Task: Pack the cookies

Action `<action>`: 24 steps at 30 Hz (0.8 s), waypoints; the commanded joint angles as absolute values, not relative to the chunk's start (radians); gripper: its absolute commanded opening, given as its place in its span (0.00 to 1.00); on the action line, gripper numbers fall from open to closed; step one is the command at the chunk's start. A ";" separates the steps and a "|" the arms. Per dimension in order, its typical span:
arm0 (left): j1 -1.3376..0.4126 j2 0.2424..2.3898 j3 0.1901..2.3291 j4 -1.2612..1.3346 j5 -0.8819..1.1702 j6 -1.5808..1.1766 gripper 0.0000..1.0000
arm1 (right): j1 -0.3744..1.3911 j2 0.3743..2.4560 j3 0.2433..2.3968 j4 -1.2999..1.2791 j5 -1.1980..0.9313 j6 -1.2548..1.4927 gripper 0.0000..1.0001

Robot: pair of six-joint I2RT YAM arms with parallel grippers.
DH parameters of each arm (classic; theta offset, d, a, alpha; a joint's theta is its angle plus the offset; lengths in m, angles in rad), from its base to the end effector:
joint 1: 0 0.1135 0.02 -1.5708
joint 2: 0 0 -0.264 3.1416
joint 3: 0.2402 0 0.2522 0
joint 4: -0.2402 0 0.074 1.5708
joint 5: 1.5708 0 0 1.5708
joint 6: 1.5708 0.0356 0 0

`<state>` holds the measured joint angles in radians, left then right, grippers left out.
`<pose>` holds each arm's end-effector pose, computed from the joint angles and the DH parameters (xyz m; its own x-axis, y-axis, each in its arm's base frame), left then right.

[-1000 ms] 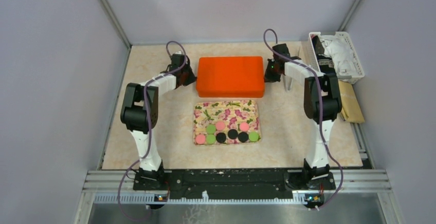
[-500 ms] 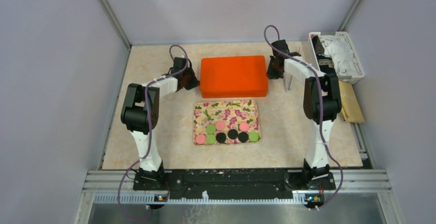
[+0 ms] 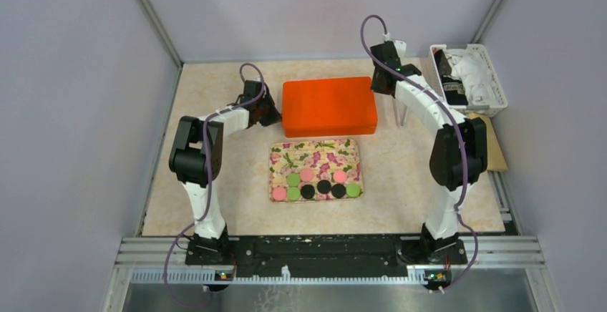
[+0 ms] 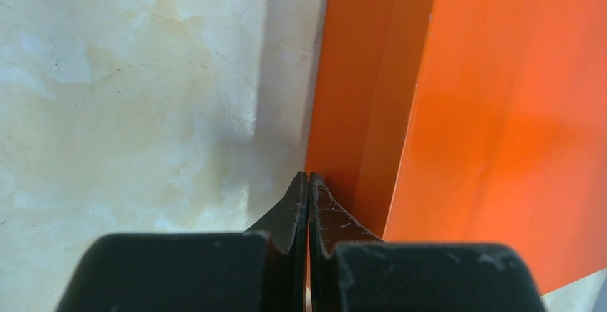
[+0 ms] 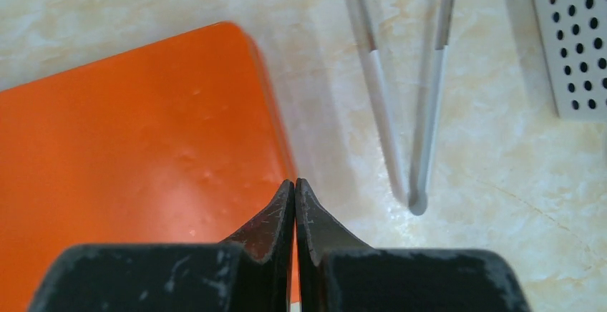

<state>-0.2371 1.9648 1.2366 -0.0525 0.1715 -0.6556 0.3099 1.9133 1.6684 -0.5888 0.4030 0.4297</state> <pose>0.4084 -0.1049 0.1623 -0.7552 -0.4355 -0.4899 -0.1402 0.8374 -0.5283 0.4163 0.1186 0.2819 -0.6533 0.1932 -0.7320 0.2670 0.9636 0.0160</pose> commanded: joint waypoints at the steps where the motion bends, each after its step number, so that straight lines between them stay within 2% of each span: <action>1: -0.243 1.927 1.234 -0.008 0.213 -0.663 0.00 | 0.372 1.856 1.677 -0.583 0.393 0.390 0.00; 6: -0.243 1.924 1.237 0.013 0.211 -0.662 0.00 | 0.392 1.857 1.624 -0.579 0.337 0.400 0.00; 14: -0.244 1.933 1.240 0.026 0.225 -0.664 0.00 | 0.394 1.839 1.396 -0.533 0.322 0.429 0.00; 24: -0.244 1.909 1.239 0.021 0.215 -0.652 0.00 | 0.394 1.805 1.434 -0.486 0.311 0.412 0.00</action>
<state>-0.2371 1.9648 1.2362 -0.0254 0.1940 -0.6563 0.3946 1.8446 1.4139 -0.4915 0.3336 0.4217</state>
